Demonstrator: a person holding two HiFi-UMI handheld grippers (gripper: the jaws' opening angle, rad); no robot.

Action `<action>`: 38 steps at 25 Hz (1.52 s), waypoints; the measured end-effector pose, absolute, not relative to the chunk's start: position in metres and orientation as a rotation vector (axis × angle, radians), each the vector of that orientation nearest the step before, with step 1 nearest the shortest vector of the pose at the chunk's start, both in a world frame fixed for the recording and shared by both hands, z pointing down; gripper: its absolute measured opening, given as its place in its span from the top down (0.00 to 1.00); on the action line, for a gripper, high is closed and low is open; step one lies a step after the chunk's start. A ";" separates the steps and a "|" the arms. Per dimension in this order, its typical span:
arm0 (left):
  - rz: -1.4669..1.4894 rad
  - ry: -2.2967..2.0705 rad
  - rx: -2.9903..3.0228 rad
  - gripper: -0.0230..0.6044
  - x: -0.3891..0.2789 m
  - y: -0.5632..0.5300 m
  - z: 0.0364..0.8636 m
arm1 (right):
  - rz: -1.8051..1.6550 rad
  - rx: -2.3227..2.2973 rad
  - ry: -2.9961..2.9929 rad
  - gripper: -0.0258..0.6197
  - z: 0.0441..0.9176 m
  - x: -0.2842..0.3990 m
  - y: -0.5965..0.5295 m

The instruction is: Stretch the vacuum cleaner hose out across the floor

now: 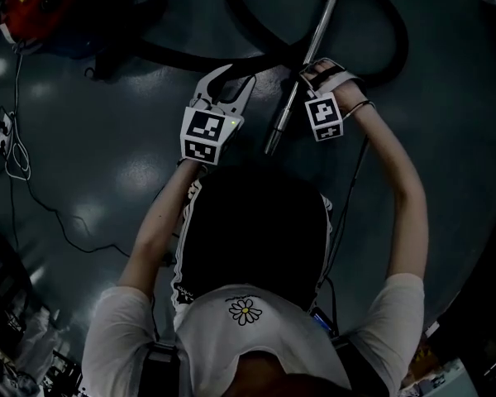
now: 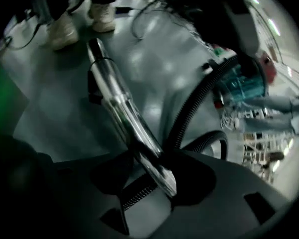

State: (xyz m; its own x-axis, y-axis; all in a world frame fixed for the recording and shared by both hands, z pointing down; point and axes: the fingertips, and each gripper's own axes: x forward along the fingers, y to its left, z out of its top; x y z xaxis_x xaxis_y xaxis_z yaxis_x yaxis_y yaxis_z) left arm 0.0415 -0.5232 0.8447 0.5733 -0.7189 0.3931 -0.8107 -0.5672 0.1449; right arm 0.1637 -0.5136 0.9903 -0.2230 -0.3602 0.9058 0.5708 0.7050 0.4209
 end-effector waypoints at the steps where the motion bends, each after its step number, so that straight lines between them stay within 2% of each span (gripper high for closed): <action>1: 0.399 -1.290 2.488 0.73 0.035 -0.526 0.842 | -0.808 -0.083 -1.619 0.60 0.983 0.159 -0.530; 5: 0.339 -1.447 2.475 0.73 0.007 -0.534 0.823 | -0.602 0.386 -1.749 0.60 0.939 0.153 -0.623; 9: 0.360 -1.478 2.454 0.73 -0.007 -0.538 0.823 | -0.306 0.974 -1.613 0.59 0.900 0.207 -0.733; 12: 0.401 -1.438 2.450 0.73 -0.003 -0.530 0.831 | 0.159 1.365 -1.568 0.59 0.896 0.259 -0.757; 14: 0.421 -1.401 2.457 0.73 0.002 -0.525 0.837 | 0.543 1.545 -1.713 0.59 0.892 0.267 -0.753; 15: 0.420 -1.391 2.456 0.73 0.004 -0.525 0.840 | 0.615 1.575 -1.761 0.59 0.885 0.269 -0.750; 17: 0.401 -1.379 2.442 0.73 0.007 -0.525 0.843 | 0.535 1.453 -1.810 0.59 0.877 0.263 -0.737; 20: 0.384 -1.348 2.438 0.73 0.018 -0.525 0.845 | 0.402 1.018 -1.901 0.59 0.898 0.232 -0.681; 25: 0.408 -1.302 2.466 0.73 0.029 -0.523 0.849 | 0.537 0.443 -2.017 0.59 0.952 0.211 -0.536; 29: 0.426 -1.288 2.451 0.73 0.028 -0.519 0.860 | 0.556 0.393 -1.947 0.59 0.995 0.226 -0.480; 35: 0.441 -1.254 2.442 0.73 0.037 -0.512 0.869 | 0.512 0.371 -1.891 0.59 1.032 0.222 -0.466; 36: 0.440 -1.247 2.443 0.73 0.039 -0.510 0.868 | 0.541 0.359 -1.900 0.66 1.028 0.215 -0.463; 38: 0.442 -1.242 2.453 0.73 0.040 -0.511 0.867 | 0.618 0.378 -1.978 0.66 1.010 0.193 -0.467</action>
